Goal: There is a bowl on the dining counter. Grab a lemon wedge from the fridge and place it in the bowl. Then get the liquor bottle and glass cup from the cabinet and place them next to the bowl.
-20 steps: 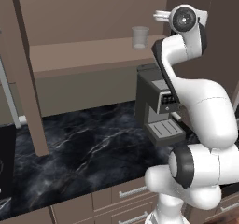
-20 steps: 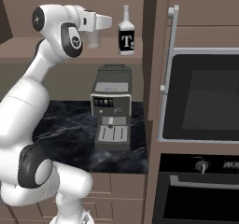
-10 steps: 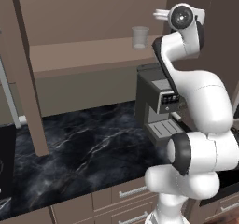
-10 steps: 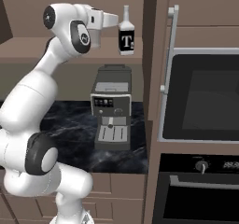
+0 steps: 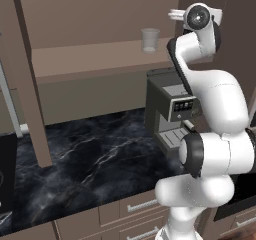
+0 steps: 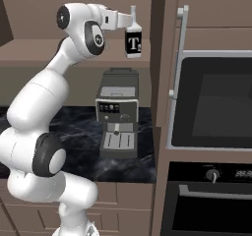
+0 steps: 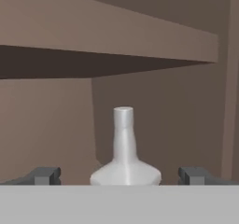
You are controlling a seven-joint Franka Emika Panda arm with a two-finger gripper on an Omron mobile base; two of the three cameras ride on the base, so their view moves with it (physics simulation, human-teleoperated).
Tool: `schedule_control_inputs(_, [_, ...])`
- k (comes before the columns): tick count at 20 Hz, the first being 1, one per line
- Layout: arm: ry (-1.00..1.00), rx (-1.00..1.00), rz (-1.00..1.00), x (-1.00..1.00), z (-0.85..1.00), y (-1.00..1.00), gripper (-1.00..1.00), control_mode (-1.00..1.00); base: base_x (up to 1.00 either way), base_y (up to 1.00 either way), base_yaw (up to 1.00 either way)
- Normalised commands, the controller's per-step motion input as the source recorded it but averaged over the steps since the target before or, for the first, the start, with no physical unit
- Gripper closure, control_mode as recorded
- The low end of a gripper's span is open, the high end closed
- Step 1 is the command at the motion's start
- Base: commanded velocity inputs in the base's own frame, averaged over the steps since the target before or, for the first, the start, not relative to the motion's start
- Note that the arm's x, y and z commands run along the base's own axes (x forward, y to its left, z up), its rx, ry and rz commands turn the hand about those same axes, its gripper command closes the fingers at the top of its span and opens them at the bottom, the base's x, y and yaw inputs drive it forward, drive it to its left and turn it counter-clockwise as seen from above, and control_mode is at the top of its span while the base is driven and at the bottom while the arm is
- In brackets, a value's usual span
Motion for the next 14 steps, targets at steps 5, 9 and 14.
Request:
schedule_control_inputs(5, [0.0,0.0,0.0,0.24,0.0,-0.15,-1.0,-1.0,0.0,0.0,0.0])
schedule_control_inputs(9, [0.0,0.0,0.0,0.28,0.0,-0.17,-1.0,-1.0,0.0,0.0,0.0])
schedule_control_inputs(14, [0.0,0.0,0.0,0.16,0.0,-0.17,-1.0,-1.0,0.0,0.0,0.0])
